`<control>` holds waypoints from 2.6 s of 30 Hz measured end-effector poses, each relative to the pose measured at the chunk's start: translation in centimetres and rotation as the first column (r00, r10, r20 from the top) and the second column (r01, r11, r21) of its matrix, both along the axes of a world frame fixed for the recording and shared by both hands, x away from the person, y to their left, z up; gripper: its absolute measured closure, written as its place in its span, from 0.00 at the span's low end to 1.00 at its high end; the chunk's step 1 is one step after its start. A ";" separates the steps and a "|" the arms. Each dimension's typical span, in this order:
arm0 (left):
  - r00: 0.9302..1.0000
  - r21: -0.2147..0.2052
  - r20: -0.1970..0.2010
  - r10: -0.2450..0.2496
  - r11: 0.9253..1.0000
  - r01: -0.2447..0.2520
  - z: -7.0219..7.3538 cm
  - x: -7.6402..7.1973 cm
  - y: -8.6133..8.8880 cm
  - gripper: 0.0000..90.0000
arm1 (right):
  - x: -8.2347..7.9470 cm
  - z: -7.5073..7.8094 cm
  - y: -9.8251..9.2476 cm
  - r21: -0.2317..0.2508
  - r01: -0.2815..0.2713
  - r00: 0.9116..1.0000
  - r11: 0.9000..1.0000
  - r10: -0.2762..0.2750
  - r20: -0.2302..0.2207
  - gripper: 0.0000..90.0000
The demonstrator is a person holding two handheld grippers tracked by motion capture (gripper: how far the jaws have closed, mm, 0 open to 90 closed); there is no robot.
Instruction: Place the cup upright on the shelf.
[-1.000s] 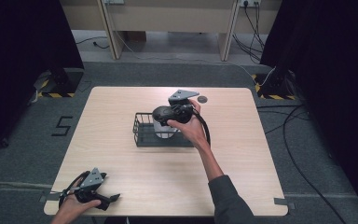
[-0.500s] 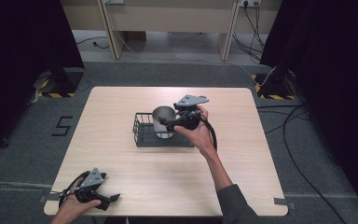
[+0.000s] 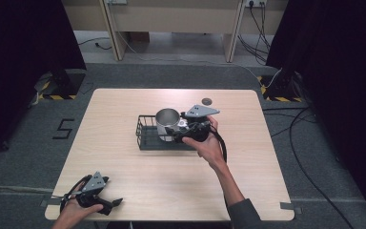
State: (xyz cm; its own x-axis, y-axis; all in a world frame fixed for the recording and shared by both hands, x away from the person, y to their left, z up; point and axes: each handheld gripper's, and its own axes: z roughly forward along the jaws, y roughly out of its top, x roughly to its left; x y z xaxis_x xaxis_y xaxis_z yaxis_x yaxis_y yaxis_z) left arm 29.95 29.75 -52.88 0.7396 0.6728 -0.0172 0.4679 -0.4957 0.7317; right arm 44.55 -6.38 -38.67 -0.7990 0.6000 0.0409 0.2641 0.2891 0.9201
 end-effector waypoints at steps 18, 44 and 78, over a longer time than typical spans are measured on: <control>1.000 -0.001 0.002 0.006 1.000 -0.006 0.0 -0.1 0.0 0.00 | -2.2 -1.6 -2.3 0.000 0.020 1.000 1.000 -0.020 -0.015 0.17; 1.000 0.001 0.001 0.010 1.000 -0.010 0.0 -0.3 0.2 0.00 | -6.5 -5.6 -3.7 -0.048 0.040 0.999 0.998 -0.041 -0.026 0.18; 1.000 0.003 0.000 0.005 1.000 -0.005 0.0 -0.2 0.2 0.00 | -10.4 -9.8 -7.4 -0.057 0.104 0.989 0.993 -0.109 -0.100 0.18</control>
State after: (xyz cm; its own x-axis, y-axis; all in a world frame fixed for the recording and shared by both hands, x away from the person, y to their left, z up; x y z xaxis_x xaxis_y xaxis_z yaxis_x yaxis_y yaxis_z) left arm 29.71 29.96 -52.89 0.7365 0.6762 -0.0157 0.4704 -0.4954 0.7302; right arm 34.17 -13.79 -48.44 -0.7238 0.6847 0.0857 0.3880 0.3011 0.8711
